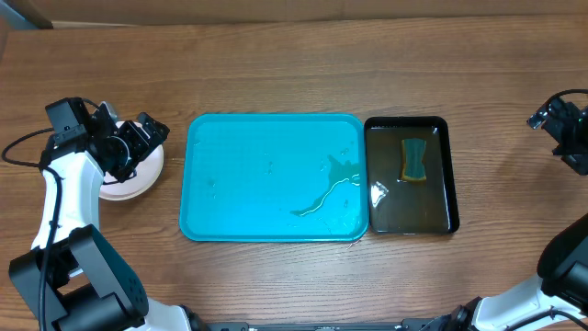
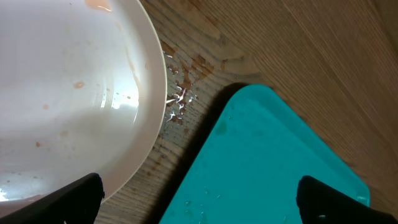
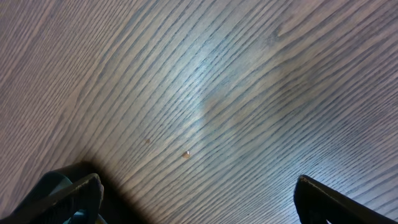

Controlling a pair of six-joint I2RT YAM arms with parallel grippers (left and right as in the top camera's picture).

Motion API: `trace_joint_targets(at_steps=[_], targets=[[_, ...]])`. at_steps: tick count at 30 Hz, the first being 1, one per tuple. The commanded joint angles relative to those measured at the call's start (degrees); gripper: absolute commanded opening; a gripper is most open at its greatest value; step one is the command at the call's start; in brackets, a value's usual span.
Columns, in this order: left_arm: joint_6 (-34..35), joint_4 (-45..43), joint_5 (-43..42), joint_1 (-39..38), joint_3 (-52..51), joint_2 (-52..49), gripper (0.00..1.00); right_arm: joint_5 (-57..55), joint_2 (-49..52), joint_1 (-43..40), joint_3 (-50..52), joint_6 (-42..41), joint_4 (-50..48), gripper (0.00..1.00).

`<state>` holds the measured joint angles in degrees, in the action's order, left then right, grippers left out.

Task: Clean dirty plates on tray and stack at the side

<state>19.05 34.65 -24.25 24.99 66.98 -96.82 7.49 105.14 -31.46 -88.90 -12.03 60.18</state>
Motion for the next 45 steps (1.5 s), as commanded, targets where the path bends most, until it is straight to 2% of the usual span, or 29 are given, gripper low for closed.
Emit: trace_joint_targets(at_steps=[1,31,39,45], targets=[[-1.49,-0.07,-0.76,0.09,-0.63,-0.59,1.0,0.31,-1.53,-0.11,-1.07,-0.2,-0.13,1.0],[-1.49,-0.04,-0.76,0.09,-0.63,-0.59,1.0,0.28,-1.38,1.16,-1.07,-0.2,-0.17,1.0],[-1.49,-0.04,-0.76,0.09,-0.63,-0.59,1.0,0.28,-12.07,8.55,-1.07,-0.2,-0.13,1.0],[-1.49,-0.04,-0.76,0.09,-0.63,-0.59,1.0,0.28,-26.73,23.63,-1.07,-0.2,-0.13,1.0]])
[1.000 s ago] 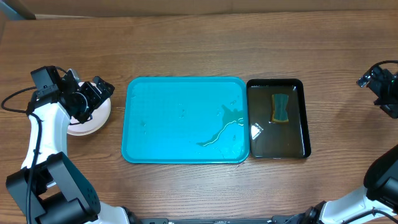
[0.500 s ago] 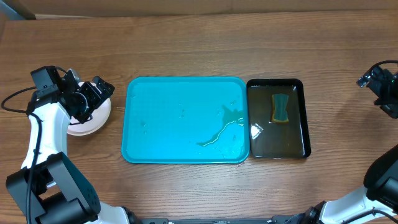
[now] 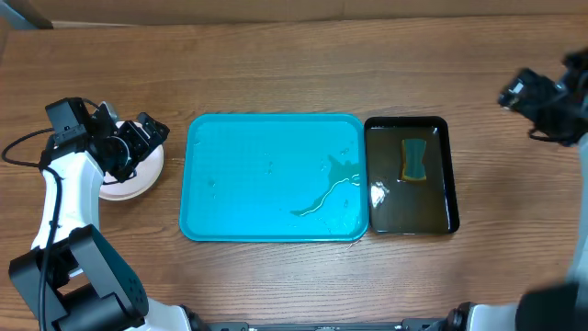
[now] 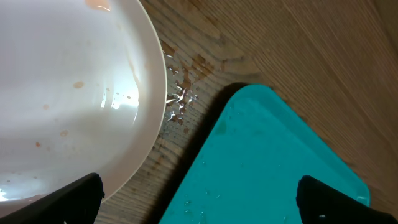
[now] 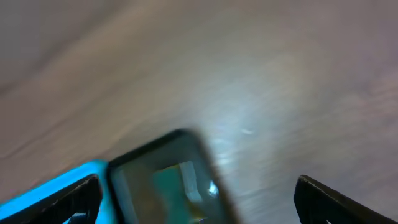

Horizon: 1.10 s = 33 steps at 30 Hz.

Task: Clean dirty plates on tray and stack at the side

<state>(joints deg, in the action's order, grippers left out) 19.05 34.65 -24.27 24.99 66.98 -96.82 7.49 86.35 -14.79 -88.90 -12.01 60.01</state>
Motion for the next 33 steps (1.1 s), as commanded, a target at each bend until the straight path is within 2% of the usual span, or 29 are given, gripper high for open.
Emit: trace_joint_targets(at_steps=[1,5,10,17,23,28,33], targets=[[-1.49,-0.04,-0.74,0.09,-0.63,-0.59,1.0,0.28,-9.55,9.03,-1.07,-0.22,0.04,1.0],[-1.49,-0.04,-0.74,0.09,-0.63,-0.59,1.0,0.31,-19.15,21.24,-1.07,-0.22,0.07,1.0],[-1.49,-0.07,-0.74,0.09,-0.63,-0.59,1.0,0.09,-30.23,28.22,-1.07,-0.17,0.44,1.0],[-1.49,-0.04,-0.74,0.09,-0.63,-0.59,1.0,-4.22,-47.87,28.65,-1.05,0.26,1.49,1.0],[-1.49,-0.07,-0.74,0.09,-0.63,-0.59,1.0,-9.51,-61.02,28.52,3.26,0.33,-4.98,1.0],[-1.49,-0.04,-0.74,0.09,-0.63,-0.59,1.0,-10.23,-72.94,27.87,14.62,4.85,-15.08,1.0],[-1.49,-0.04,-0.74,0.09,-0.63,-0.59,1.0,-9.99,-80.43,24.2,30.51,4.76,-29.9,1.0]])
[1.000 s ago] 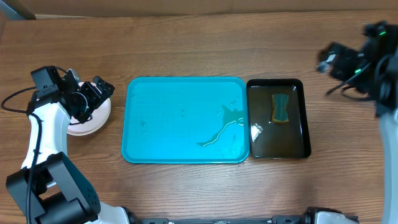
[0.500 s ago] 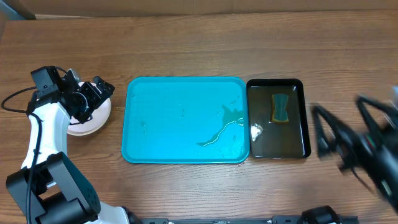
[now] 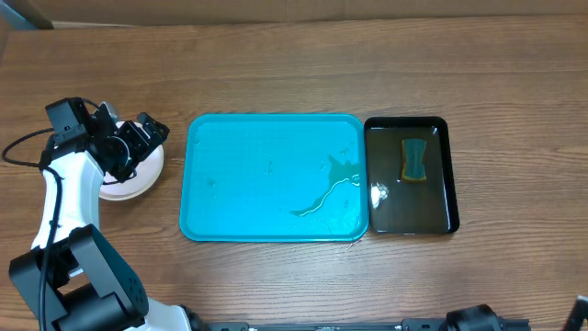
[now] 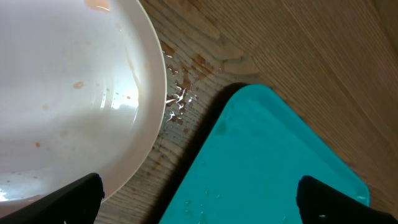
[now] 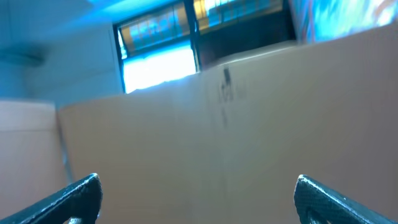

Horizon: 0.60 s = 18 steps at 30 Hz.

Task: Clean dirty plates on tray and stack at the side

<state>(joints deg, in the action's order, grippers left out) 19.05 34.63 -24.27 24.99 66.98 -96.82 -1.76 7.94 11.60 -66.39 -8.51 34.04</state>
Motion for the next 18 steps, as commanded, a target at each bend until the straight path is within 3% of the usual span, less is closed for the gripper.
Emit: trace_joint_targets(at_steps=[1,11,18], targets=[[-1.49,-0.02,-0.74,0.09,-0.63,-0.59,1.0,-0.57,-2.69,-2.78,10.49,1.27,-6.64,1.0],[-1.49,-0.02,-0.74,0.09,-0.63,-0.59,1.0,6.58,-5.73,-5.25,43.74,0.5,-44.7,1.0],[-1.49,-0.02,-0.74,0.09,-0.63,-0.59,1.0,6.32,-7.78,-5.29,58.03,-0.68,-55.34,1.0]])
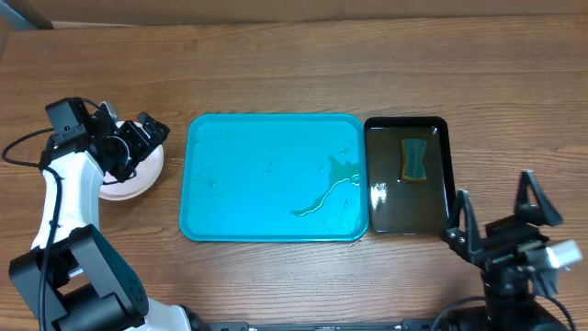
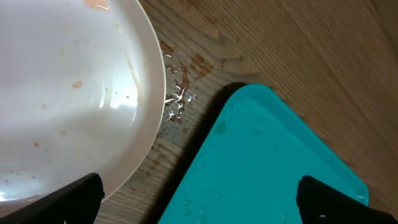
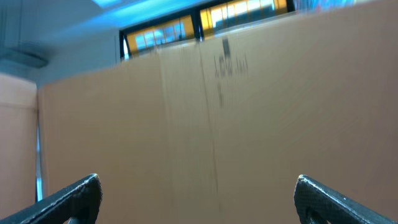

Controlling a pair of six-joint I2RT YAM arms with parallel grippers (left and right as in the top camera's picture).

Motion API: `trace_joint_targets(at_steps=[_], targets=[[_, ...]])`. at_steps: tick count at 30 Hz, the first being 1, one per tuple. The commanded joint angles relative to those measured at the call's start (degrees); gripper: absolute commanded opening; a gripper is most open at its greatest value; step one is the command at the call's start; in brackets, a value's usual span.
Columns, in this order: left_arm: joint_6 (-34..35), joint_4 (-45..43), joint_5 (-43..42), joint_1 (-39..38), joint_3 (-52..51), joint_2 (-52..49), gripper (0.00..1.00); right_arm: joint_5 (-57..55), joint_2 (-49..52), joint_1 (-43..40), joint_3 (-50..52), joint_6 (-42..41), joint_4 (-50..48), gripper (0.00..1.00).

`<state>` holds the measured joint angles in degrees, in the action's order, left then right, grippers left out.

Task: Clean dirty plates on tray and stack at the side

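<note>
A white plate (image 1: 118, 173) with brownish specks (image 2: 68, 99) rests on the wood left of the teal tray (image 1: 239, 211); whether more plates lie under it is hidden. My left gripper (image 1: 140, 140) hovers open over the plate's right rim, its fingertips (image 2: 74, 199) wide apart with nothing between them. The tray (image 2: 273, 168) holds only a puddle of water (image 1: 326, 188). My right gripper (image 1: 494, 204) stands open at the front right, fingers pointing up. In the right wrist view it (image 3: 199, 199) faces a cardboard wall (image 3: 217, 124).
A black basin (image 1: 432, 216) of water with a green-and-yellow sponge (image 1: 415, 158) sits against the tray's right side. Water droplets (image 2: 177, 102) lie on the wood between plate and tray. A black cable (image 1: 18, 147) trails off left.
My right gripper, out of the overhead view before, now shows at the front right below the basin, fingers up. The left gripper and the plate have not moved.
My right gripper first hung open at the table's right edge, facing bare wood. Then it was higher at the back right, with the basin in its view. After that it faced the cardboard wall. All along, the left gripper stayed open over the plate.
</note>
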<state>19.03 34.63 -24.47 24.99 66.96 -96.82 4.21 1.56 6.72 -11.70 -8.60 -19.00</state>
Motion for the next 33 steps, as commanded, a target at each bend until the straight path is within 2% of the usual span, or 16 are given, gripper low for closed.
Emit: trace_joint_targets(at_steps=[1,4,12,21,25,33], targets=[[-1.46,-0.04,-0.55,0.09,-0.61,-0.59,1.0,0.35,-1.4,-0.46,4.17,-0.59,-2.45,1.0],[-1.46,-0.02,-0.55,0.09,-0.61,-0.59,1.0,0.37,-1.4,-0.5,6.91,-0.59,-1.68,1.0],[-1.46,-0.02,-0.55,0.09,-0.61,-0.59,1.0,0.44,-1.4,-0.76,11.02,-0.28,9.29,1.0],[-1.46,-0.02,-0.55,0.09,-0.61,-0.59,1.0,3.32,-1.4,-0.74,11.26,11.04,23.47,1.0],[-1.46,-0.02,-0.55,0.09,-0.61,-0.59,1.0,3.37,-1.4,-0.74,11.26,14.91,23.23,1.0],[-1.46,-0.02,-0.55,0.09,-0.61,-0.59,1.0,2.97,-1.4,-0.76,11.26,14.86,23.23,1.0]])
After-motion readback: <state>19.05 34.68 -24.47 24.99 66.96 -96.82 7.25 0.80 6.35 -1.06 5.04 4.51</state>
